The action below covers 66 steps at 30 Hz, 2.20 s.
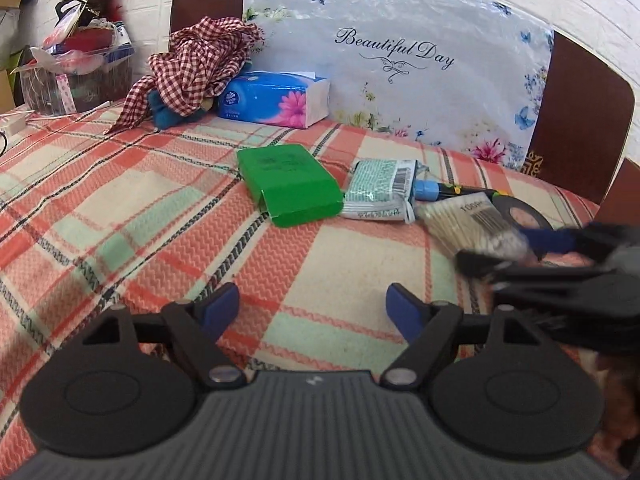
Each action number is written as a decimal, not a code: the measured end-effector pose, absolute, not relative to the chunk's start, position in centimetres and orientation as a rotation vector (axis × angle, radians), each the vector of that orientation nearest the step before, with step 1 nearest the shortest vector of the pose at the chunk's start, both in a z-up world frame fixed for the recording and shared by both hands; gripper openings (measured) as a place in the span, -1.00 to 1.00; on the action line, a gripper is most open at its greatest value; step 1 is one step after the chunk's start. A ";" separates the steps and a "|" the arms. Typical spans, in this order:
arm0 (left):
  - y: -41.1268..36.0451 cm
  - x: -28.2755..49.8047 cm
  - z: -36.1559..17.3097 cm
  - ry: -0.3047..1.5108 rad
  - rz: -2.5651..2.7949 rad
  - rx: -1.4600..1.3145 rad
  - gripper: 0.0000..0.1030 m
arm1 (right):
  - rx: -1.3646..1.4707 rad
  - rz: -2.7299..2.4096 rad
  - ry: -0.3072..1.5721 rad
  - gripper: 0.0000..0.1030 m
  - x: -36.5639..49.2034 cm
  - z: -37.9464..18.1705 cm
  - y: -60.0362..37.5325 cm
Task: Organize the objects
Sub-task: 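Move both grippers to the white bead bag and close on it, then carry the bead bag into the brown box and release it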
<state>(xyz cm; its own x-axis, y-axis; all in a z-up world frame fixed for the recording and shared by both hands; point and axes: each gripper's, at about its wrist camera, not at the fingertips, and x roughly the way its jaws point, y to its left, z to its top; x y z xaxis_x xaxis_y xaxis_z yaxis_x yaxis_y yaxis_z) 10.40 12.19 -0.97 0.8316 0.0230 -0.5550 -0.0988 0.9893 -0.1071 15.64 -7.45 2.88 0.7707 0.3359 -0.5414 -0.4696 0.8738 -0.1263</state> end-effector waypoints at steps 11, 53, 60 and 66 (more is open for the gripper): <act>11.6 10.8 -0.9 0.591 0.063 -0.114 0.59 | -0.216 0.419 0.525 -0.24 8.2 2.9 -12.8; -9.3 5.5 1.6 0.977 -0.640 -0.120 -0.05 | 0.051 0.207 0.575 -0.09 -3.8 1.9 -26.7; -10.1 4.2 7.3 0.796 -0.702 -0.091 -0.15 | 0.040 0.190 0.335 -0.12 -5.5 5.0 -27.3; -14.5 6.6 12.4 0.626 -0.735 -0.013 -0.17 | 0.018 0.101 0.147 -0.12 -2.6 8.6 -29.6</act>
<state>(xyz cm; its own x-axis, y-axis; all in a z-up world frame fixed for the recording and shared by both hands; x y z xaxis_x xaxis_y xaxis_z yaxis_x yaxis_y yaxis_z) 6.64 -14.45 12.44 0.5694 -0.6298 -0.5284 0.6222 0.7502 -0.2237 -2.58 -29.62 8.58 0.9841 0.1019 -0.1454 -0.0993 0.9947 0.0252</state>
